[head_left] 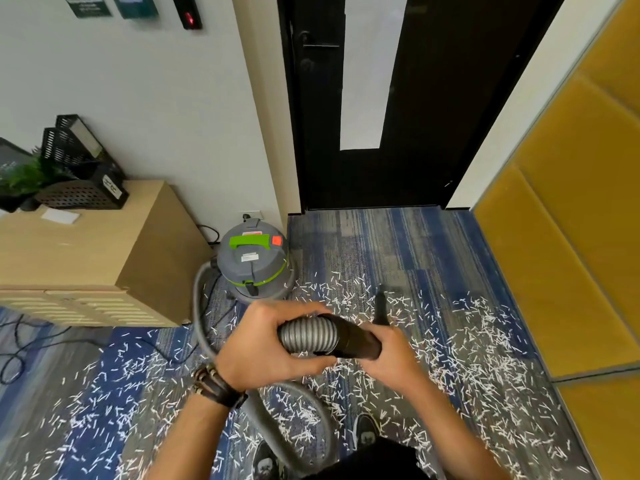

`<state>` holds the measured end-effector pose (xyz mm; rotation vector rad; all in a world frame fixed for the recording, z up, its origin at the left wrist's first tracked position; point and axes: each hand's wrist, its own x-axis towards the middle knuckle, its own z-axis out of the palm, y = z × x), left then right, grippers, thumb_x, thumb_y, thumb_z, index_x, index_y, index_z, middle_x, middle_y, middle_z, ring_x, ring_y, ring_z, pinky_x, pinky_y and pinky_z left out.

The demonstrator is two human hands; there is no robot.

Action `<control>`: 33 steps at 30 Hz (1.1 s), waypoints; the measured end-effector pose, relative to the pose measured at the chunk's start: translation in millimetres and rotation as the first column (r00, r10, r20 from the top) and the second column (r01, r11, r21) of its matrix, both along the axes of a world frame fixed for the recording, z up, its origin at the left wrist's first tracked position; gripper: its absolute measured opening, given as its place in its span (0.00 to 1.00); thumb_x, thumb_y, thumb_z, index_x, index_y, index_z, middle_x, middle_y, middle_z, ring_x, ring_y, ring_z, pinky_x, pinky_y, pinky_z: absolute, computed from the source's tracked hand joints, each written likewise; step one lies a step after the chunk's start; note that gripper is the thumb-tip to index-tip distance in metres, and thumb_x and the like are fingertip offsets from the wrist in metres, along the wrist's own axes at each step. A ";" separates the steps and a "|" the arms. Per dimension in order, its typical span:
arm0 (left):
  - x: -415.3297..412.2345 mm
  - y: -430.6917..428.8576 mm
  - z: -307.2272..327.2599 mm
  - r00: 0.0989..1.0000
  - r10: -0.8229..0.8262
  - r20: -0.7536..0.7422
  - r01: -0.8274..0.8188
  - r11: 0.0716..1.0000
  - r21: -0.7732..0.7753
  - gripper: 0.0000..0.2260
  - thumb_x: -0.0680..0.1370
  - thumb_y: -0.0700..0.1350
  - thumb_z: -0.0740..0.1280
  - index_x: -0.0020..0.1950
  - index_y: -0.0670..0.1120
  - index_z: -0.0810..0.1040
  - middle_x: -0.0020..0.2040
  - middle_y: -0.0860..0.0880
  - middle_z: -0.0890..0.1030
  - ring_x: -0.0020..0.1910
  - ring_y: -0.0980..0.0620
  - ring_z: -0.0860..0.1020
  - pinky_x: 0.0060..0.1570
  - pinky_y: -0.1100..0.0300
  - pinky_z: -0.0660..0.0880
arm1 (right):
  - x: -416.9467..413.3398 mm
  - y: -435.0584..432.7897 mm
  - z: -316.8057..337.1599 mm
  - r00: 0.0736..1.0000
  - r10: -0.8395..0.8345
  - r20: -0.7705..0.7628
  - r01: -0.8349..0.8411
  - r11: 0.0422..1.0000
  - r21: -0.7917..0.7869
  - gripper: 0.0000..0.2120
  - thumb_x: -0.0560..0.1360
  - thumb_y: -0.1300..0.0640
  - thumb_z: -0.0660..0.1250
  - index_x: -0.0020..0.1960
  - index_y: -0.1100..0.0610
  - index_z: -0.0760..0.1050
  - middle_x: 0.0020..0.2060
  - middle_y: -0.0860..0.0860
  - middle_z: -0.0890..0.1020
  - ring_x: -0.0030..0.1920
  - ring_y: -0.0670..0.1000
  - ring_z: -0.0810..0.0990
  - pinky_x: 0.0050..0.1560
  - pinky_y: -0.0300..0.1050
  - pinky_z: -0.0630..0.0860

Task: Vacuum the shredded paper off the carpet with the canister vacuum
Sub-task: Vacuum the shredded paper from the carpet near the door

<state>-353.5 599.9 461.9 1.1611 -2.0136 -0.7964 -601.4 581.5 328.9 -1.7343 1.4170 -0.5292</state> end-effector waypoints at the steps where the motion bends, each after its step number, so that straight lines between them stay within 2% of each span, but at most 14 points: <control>1: 8.6 0.0 -0.9 1.000 0.019 0.006 -0.019 1.000 -0.007 0.24 0.66 0.51 0.86 0.60 0.54 0.85 0.51 0.60 0.86 0.49 0.61 0.85 0.52 0.61 0.80 | 8.1 -1.7 1.9 1.000 -0.006 -0.013 0.006 1.000 -0.002 0.15 0.69 0.66 0.74 0.45 0.46 0.81 0.36 0.44 0.83 0.38 0.40 0.81 0.37 0.31 0.74; 4: 36.1 1.2 -3.4 0.998 0.062 -0.007 -0.061 0.998 0.012 0.24 0.66 0.53 0.85 0.61 0.53 0.86 0.51 0.62 0.86 0.49 0.63 0.85 0.53 0.65 0.79 | 34.1 -6.8 6.5 0.999 0.017 -0.034 -0.017 1.000 -0.026 0.11 0.70 0.66 0.74 0.46 0.51 0.81 0.36 0.44 0.83 0.37 0.38 0.81 0.36 0.30 0.72; 7: 62.0 3.9 -10.2 0.997 0.078 -0.029 -0.077 0.996 0.039 0.24 0.66 0.55 0.84 0.60 0.54 0.86 0.50 0.62 0.86 0.49 0.62 0.85 0.53 0.64 0.79 | 59.3 -8.5 2.6 0.998 0.051 -0.048 -0.052 0.999 0.000 0.12 0.69 0.61 0.73 0.49 0.46 0.81 0.39 0.46 0.84 0.39 0.42 0.82 0.40 0.42 0.79; 9: 75.8 4.9 -15.9 0.996 0.077 -0.054 -0.073 0.996 0.059 0.23 0.66 0.54 0.84 0.59 0.54 0.86 0.50 0.61 0.87 0.48 0.60 0.86 0.53 0.62 0.80 | 72.3 -5.9 -0.2 0.997 0.063 -0.049 -0.063 0.998 -0.002 0.10 0.69 0.61 0.72 0.46 0.47 0.81 0.37 0.47 0.84 0.38 0.44 0.82 0.40 0.46 0.79; 12: 93.9 8.1 -24.8 0.998 0.047 -0.050 -0.044 0.997 0.059 0.23 0.66 0.53 0.85 0.59 0.53 0.86 0.51 0.61 0.87 0.50 0.61 0.85 0.54 0.62 0.80 | 89.9 5.8 -3.4 0.998 0.044 -0.042 -0.043 0.999 0.024 0.10 0.70 0.64 0.72 0.48 0.52 0.82 0.36 0.49 0.83 0.38 0.44 0.81 0.39 0.39 0.76; 14: 100.4 10.6 -30.4 0.999 0.029 -0.046 -0.026 0.998 0.050 0.24 0.66 0.54 0.85 0.60 0.53 0.86 0.51 0.62 0.86 0.50 0.63 0.85 0.54 0.62 0.80 | 96.5 11.3 -7.2 0.999 0.024 -0.037 -0.022 0.999 0.029 0.13 0.71 0.66 0.72 0.52 0.53 0.84 0.38 0.48 0.84 0.39 0.42 0.81 0.40 0.34 0.74; 17: 110.8 13.1 -37.2 0.996 0.067 -0.064 -0.066 0.998 0.018 0.23 0.67 0.56 0.84 0.60 0.55 0.85 0.51 0.62 0.86 0.51 0.64 0.84 0.55 0.60 0.80 | 105.6 6.6 -9.0 0.999 -0.002 -0.036 0.003 1.000 0.016 0.15 0.71 0.68 0.72 0.54 0.54 0.84 0.41 0.47 0.85 0.40 0.42 0.82 0.41 0.37 0.75; 20: 126.1 11.1 -40.1 0.993 0.098 -0.071 -0.097 0.995 0.013 0.24 0.67 0.58 0.82 0.62 0.57 0.83 0.52 0.62 0.86 0.51 0.66 0.83 0.56 0.62 0.79 | 122.6 -3.1 -7.9 0.993 0.020 -0.113 -0.023 0.999 -0.033 0.17 0.71 0.68 0.72 0.55 0.52 0.83 0.42 0.43 0.83 0.44 0.44 0.81 0.47 0.38 0.74; 22: 134.3 9.8 -46.0 0.992 0.105 -0.070 -0.103 0.994 0.035 0.26 0.67 0.59 0.82 0.63 0.59 0.81 0.53 0.63 0.86 0.51 0.66 0.83 0.56 0.63 0.78 | 132.6 -8.1 -6.3 0.990 0.019 -0.142 -0.025 0.999 -0.040 0.19 0.70 0.69 0.72 0.52 0.48 0.83 0.39 0.39 0.82 0.44 0.43 0.80 0.46 0.36 0.73; 24: 140.3 10.2 -55.6 0.993 0.104 -0.059 -0.100 0.993 0.070 0.27 0.67 0.60 0.82 0.64 0.58 0.81 0.53 0.62 0.86 0.52 0.65 0.83 0.57 0.59 0.79 | 141.4 -9.6 -8.8 0.992 0.032 -0.125 -0.034 0.999 -0.018 0.22 0.70 0.71 0.72 0.46 0.43 0.80 0.36 0.37 0.82 0.40 0.41 0.81 0.41 0.33 0.71; 26: 147.1 12.4 -64.9 0.993 0.098 -0.068 -0.091 0.990 0.108 0.26 0.66 0.60 0.82 0.63 0.58 0.83 0.54 0.61 0.86 0.53 0.64 0.84 0.57 0.55 0.80 | 149.2 -5.4 -15.0 0.992 0.041 -0.118 -0.038 0.999 0.025 0.21 0.70 0.70 0.71 0.43 0.42 0.78 0.36 0.39 0.82 0.39 0.40 0.80 0.41 0.35 0.70; 28: 155.4 14.3 -69.7 0.993 0.083 -0.088 -0.072 0.990 0.121 0.26 0.66 0.59 0.83 0.62 0.57 0.84 0.54 0.61 0.86 0.53 0.63 0.84 0.57 0.53 0.81 | 155.5 3.8 -21.3 0.996 0.027 -0.080 -0.023 0.999 0.046 0.20 0.70 0.68 0.72 0.45 0.42 0.79 0.37 0.41 0.83 0.40 0.40 0.81 0.42 0.36 0.71; 33: 163.9 20.4 -62.4 0.990 0.052 -0.128 -0.044 0.997 0.066 0.27 0.65 0.57 0.84 0.63 0.57 0.84 0.53 0.60 0.87 0.52 0.62 0.85 0.56 0.54 0.81 | 160.3 21.1 -20.0 1.000 -0.029 0.007 0.029 0.998 0.049 0.20 0.71 0.69 0.72 0.52 0.44 0.81 0.42 0.41 0.86 0.43 0.40 0.82 0.44 0.32 0.73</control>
